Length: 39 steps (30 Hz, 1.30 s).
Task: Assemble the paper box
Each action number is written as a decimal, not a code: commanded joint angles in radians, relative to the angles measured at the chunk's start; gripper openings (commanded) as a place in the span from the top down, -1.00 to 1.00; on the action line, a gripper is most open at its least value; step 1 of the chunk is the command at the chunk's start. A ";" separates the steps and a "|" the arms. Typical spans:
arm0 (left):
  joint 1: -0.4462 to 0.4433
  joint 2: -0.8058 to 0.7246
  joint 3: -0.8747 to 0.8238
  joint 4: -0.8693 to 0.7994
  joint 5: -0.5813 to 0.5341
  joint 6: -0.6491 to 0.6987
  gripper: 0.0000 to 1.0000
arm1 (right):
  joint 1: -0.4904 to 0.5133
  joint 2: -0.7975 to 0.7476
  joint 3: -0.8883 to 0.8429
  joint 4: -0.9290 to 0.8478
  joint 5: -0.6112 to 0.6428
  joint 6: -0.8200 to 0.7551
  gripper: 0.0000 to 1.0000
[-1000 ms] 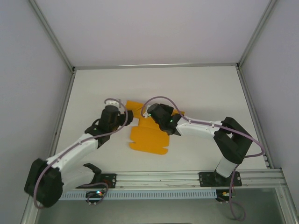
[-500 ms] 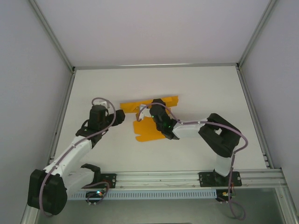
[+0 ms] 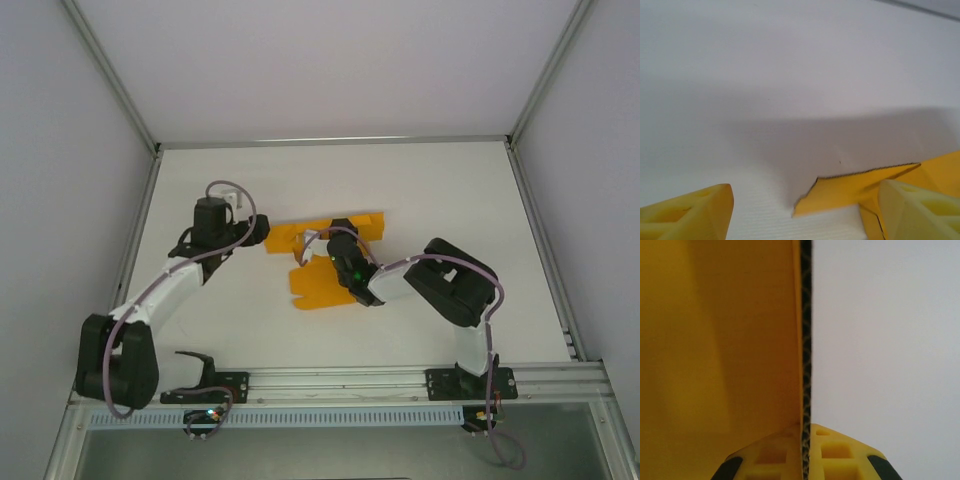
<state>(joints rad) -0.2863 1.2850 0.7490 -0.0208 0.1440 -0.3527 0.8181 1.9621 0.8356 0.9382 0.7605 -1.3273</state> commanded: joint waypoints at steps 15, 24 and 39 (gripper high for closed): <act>0.018 0.228 0.198 -0.118 0.309 0.484 -0.37 | -0.003 -0.049 -0.051 0.000 -0.045 0.052 1.00; 0.008 0.392 0.414 -0.440 0.505 0.689 -0.27 | -0.006 -0.067 -0.039 -0.022 -0.058 0.090 1.00; -0.038 0.407 0.438 -0.508 0.236 0.693 0.97 | -0.022 -0.091 -0.029 -0.073 -0.054 0.116 1.00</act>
<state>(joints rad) -0.3099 1.7149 1.1740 -0.5266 0.5098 0.3656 0.7982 1.8874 0.7898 0.8639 0.7002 -1.2369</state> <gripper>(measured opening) 0.075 0.052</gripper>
